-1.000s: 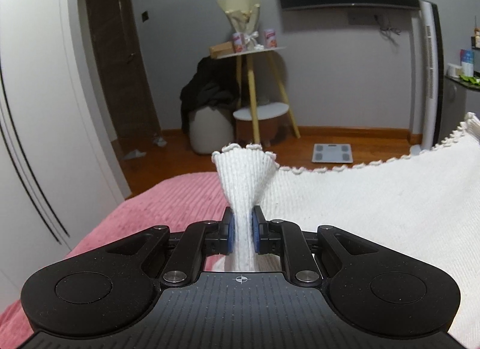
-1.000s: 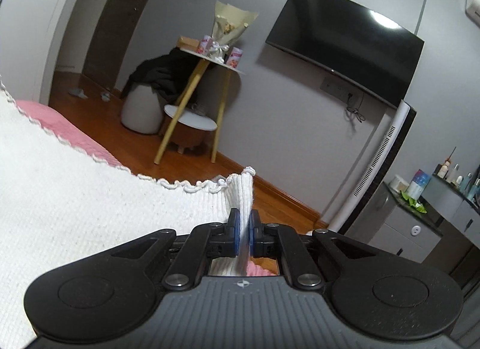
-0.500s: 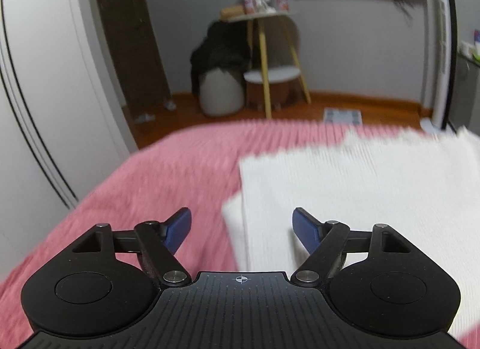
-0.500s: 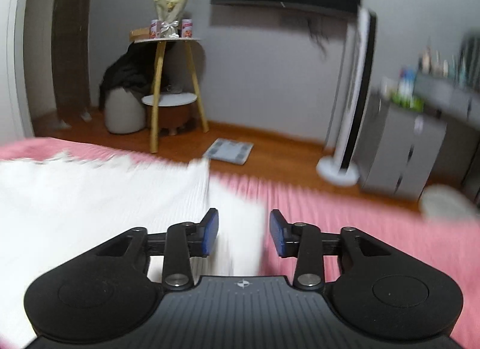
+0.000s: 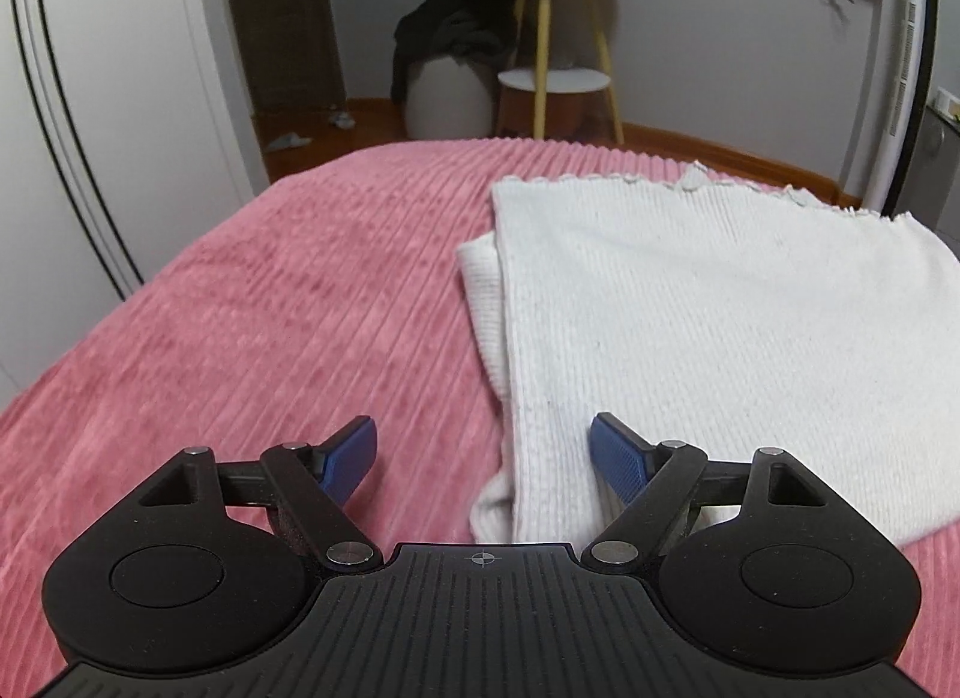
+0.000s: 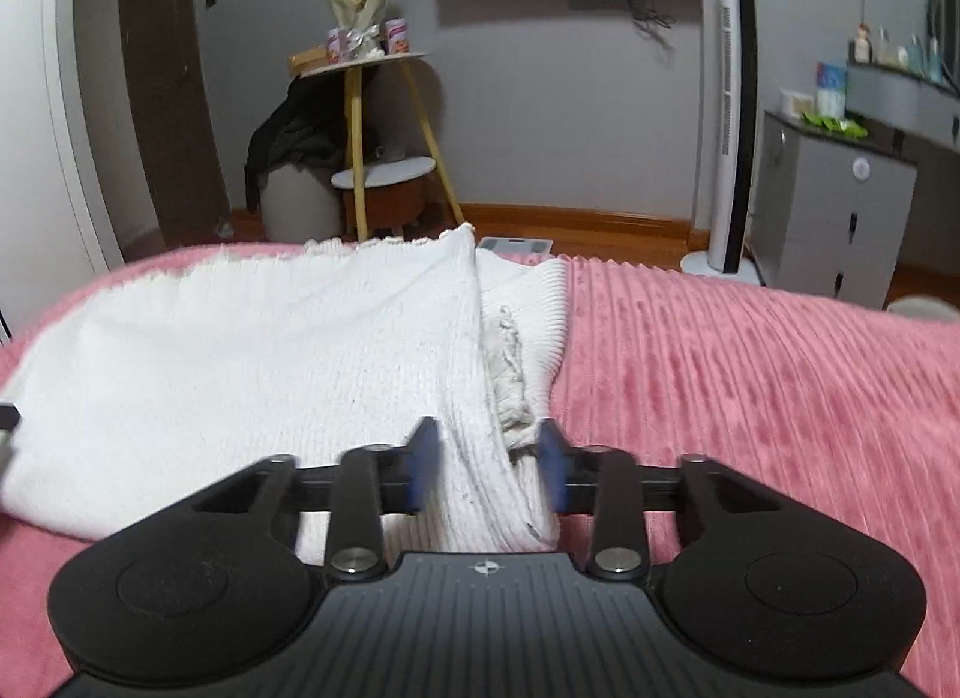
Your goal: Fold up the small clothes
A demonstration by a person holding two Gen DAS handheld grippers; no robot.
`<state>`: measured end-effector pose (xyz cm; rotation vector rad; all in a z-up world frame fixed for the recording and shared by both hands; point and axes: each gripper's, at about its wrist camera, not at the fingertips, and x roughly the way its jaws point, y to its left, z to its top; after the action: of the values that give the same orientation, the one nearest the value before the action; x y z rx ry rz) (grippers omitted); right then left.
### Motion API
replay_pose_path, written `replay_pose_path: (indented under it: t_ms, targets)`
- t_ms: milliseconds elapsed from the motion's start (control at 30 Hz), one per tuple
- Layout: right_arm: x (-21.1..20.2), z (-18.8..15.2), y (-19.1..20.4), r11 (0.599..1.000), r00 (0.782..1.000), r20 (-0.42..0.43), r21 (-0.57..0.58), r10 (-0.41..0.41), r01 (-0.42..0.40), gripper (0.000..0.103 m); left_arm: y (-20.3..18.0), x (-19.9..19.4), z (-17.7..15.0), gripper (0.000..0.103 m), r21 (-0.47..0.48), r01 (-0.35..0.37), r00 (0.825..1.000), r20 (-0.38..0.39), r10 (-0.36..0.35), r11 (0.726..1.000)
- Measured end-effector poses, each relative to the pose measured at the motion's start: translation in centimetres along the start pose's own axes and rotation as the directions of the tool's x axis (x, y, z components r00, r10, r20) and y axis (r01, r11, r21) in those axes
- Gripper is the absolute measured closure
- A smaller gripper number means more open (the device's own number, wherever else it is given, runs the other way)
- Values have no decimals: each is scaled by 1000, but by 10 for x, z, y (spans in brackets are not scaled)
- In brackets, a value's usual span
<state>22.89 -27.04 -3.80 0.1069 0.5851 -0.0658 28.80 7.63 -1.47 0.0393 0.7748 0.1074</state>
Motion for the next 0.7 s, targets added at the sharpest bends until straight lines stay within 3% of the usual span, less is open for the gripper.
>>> replay_pose_path:
  t_ms: [300,400,467,500,600,700]
  targets:
    - [18,-13,13,987,996,13,-139,-84,85,87,6,9,-4,21,-31,0,1000,-7,0,1000]
    - [19,-16,2,993,997,14,-97,-70,71,87,18,3,-5,14,-88,-18,1000,-1,18,996]
    - [15,-15,1,992,996,19,-92,-88,89,78,28,-2,-7,10,-115,-38,999,16,40,993]
    - [11,-14,2,989,993,26,-91,-114,116,73,33,-5,-9,10,-124,-22,999,25,25,992]
    - [-5,-12,0,990,989,51,-36,-135,137,73,45,-8,-12,11,-177,84,996,20,-82,981]
    - [-22,-14,17,990,987,92,-36,-132,136,73,58,2,-14,11,-341,237,967,-3,-253,910]
